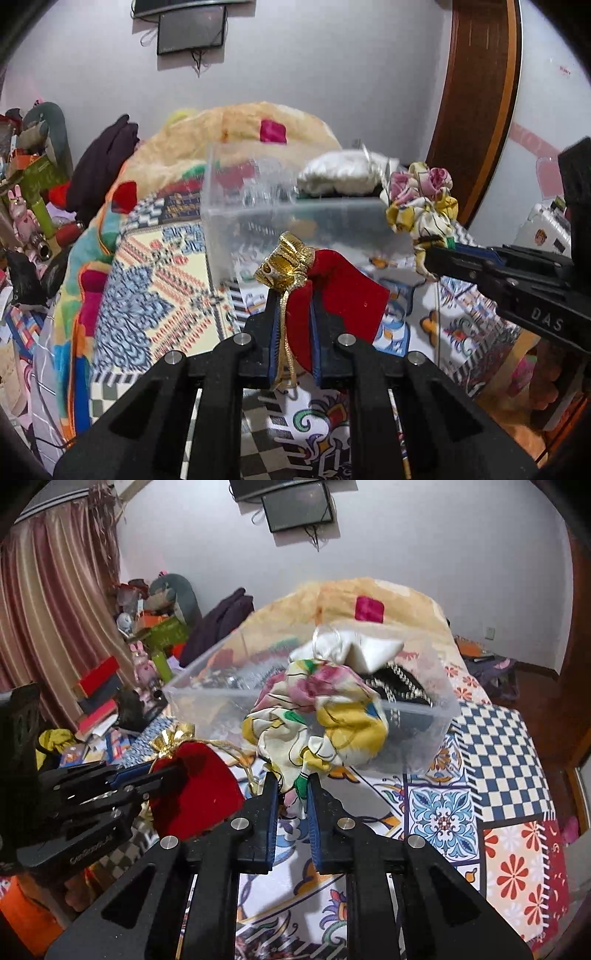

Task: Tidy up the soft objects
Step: 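Grasp the red gift pouch with the left tool while the right tool grasps the floral scrunchie, then release the red pouch and floral scrunchie into the clear box with both tools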

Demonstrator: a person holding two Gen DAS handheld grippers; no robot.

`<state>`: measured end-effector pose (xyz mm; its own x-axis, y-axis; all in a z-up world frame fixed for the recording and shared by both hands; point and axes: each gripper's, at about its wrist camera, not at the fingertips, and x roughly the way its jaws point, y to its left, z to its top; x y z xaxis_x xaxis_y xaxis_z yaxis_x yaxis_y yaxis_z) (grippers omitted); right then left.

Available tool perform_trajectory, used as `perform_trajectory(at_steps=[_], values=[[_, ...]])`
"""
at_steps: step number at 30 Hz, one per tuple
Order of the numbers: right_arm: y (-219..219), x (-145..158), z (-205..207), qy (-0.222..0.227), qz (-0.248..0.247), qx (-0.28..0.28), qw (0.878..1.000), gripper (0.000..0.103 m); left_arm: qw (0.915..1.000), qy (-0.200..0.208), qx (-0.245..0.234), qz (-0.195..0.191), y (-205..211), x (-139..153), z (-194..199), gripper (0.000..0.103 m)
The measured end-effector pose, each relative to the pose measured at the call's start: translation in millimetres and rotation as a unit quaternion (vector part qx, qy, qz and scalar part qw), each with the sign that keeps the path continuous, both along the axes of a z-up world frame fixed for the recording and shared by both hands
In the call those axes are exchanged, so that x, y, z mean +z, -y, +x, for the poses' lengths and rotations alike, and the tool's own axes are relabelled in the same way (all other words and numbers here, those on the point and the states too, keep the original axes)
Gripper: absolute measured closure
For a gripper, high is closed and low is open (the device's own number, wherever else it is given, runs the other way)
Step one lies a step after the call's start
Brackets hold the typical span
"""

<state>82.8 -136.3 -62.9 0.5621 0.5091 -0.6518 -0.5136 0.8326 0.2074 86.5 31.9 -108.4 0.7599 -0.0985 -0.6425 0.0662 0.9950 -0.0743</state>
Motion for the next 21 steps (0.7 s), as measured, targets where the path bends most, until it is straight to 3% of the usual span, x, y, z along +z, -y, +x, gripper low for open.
perform_trajectory(at_steps=[13,21], values=[[-1.5,42.9,-5.3,0.073,0.015,-0.008,0.997,0.09,0.997,0.076,0.018,-0.007,-11.1,54.6,18.3,0.09],[-12.0,49.0,19.5,0.086,0.015,-0.015,0.996,0.09,0.9963,0.079,0.033,-0.011,-17.3,62.6,50.8,0.09]])
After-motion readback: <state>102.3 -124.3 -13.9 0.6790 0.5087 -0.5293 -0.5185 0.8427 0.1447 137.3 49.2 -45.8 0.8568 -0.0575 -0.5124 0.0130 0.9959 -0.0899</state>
